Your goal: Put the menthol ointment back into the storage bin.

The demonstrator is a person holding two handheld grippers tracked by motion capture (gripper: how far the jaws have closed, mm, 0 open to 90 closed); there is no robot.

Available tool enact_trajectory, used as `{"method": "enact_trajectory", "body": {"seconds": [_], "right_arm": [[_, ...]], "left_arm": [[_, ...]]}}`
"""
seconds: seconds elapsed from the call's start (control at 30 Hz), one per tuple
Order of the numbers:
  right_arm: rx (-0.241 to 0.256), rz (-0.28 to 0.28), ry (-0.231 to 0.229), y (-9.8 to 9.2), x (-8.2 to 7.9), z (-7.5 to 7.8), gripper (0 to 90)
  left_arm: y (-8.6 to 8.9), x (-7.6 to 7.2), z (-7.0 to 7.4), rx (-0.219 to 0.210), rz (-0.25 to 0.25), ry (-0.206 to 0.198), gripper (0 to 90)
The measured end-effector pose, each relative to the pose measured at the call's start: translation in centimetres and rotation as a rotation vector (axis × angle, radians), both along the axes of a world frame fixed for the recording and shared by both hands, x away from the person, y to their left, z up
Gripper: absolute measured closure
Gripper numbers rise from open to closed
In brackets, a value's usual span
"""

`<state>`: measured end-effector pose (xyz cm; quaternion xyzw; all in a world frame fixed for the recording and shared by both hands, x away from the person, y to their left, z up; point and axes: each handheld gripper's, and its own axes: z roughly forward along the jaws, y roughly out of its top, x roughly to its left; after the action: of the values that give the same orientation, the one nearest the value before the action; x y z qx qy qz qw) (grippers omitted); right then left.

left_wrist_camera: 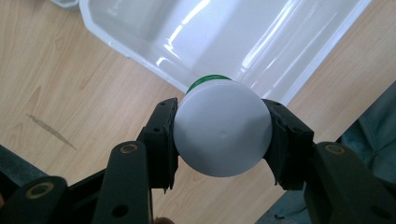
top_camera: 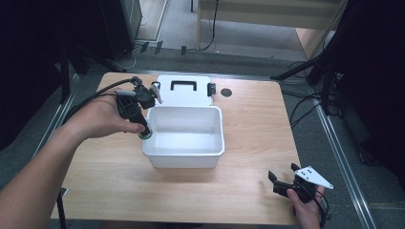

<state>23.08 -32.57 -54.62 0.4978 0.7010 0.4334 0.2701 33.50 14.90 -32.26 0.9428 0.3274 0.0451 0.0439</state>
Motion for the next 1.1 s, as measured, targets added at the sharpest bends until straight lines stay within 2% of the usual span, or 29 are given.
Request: {"method": "enact_trajectory", "body": {"seconds": [0.2,0.53,0.87,1.1], "right_arm": [[0.001,0.001,0.000,0.0,0.0,0.0,6.0],[0.007,0.001,0.000,-0.1,0.0,0.0,6.1],[0.009,0.003,-0.003,-0.1,0.0,0.0,6.0],[0.008,0.002,0.000,-0.1,0.0,0.0,6.0]], "left_arm": [[-1.2,0.1,-0.6,-0.015,-0.022,0.006,51.4],[-2.6,0.7,-2.1,-0.008,-0.043,0.013,51.4],[-3.2,1.3,-5.0,-0.019,-0.035,0.037,51.4],[-3.5,1.6,-6.3,-0.018,-0.040,0.055,51.4]]}}
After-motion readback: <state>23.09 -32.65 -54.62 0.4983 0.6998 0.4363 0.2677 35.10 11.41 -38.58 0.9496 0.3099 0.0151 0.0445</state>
